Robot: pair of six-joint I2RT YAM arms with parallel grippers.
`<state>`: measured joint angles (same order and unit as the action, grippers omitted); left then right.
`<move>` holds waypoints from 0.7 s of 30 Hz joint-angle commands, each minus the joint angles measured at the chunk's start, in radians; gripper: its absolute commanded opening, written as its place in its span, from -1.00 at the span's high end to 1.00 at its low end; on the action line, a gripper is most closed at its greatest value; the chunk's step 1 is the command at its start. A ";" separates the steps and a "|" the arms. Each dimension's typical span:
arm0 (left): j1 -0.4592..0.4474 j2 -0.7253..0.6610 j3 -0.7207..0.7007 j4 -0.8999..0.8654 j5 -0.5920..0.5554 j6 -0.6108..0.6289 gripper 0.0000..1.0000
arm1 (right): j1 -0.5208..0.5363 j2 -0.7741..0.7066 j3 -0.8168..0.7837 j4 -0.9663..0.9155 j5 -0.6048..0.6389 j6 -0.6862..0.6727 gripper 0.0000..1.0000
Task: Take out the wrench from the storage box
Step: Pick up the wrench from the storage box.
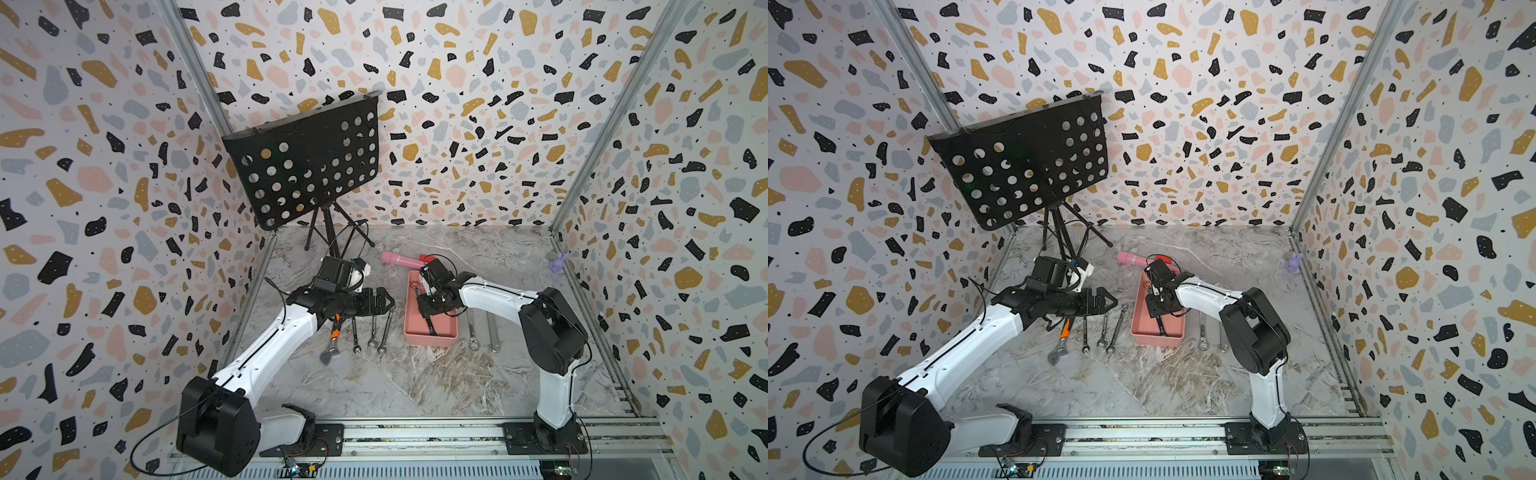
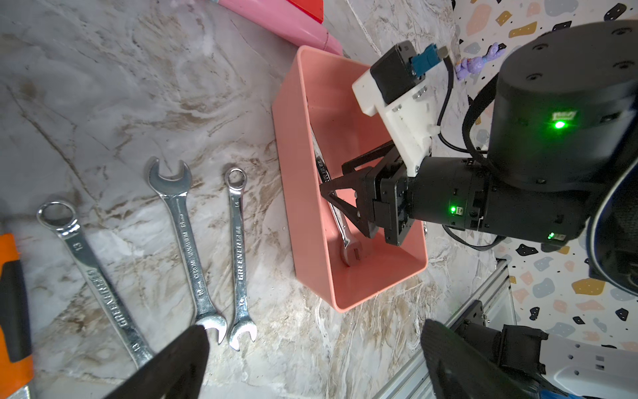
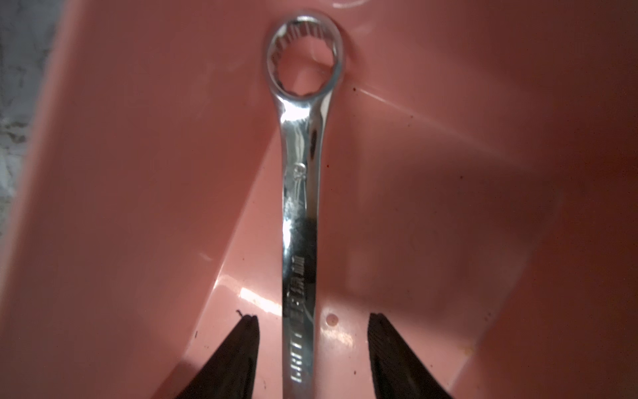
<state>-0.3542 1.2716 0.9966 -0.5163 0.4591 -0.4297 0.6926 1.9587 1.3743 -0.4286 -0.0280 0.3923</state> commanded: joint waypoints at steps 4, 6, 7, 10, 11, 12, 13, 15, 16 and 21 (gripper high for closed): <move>0.007 -0.006 -0.007 -0.001 -0.007 0.022 -0.99 | 0.006 0.038 0.051 0.030 0.008 0.003 0.05; 0.006 -0.006 -0.009 0.000 -0.011 0.025 -0.99 | 0.007 0.044 0.051 0.037 0.004 0.006 0.11; 0.006 -0.007 -0.011 -0.001 -0.010 0.026 -0.99 | 0.007 0.049 0.051 0.042 -0.002 0.010 0.15; 0.007 -0.007 -0.015 -0.001 -0.010 0.027 -0.99 | 0.009 0.072 0.052 0.049 -0.018 0.022 0.26; 0.007 -0.008 -0.015 -0.001 -0.011 0.026 -0.99 | 0.009 0.077 0.052 0.050 -0.018 0.023 0.30; 0.007 -0.008 -0.016 -0.001 -0.011 0.026 -0.99 | 0.010 0.078 0.052 0.047 -0.018 0.023 0.34; 0.008 -0.011 -0.016 0.000 -0.011 0.026 -0.99 | 0.010 0.080 0.053 0.044 -0.015 0.023 0.38; 0.008 -0.014 -0.021 -0.001 -0.013 0.025 -0.99 | 0.010 0.080 0.055 0.038 -0.009 0.026 0.46; 0.008 -0.015 -0.022 0.001 -0.013 0.026 -0.99 | 0.010 0.080 0.058 0.030 -0.009 0.028 0.51; 0.008 -0.015 -0.024 -0.001 -0.007 0.019 -0.99 | 0.012 0.041 0.102 -0.050 0.019 0.030 0.80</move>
<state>-0.3534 1.2716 0.9821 -0.5182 0.4511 -0.4225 0.6991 2.0354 1.4204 -0.4038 -0.0311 0.4187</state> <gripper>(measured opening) 0.996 0.182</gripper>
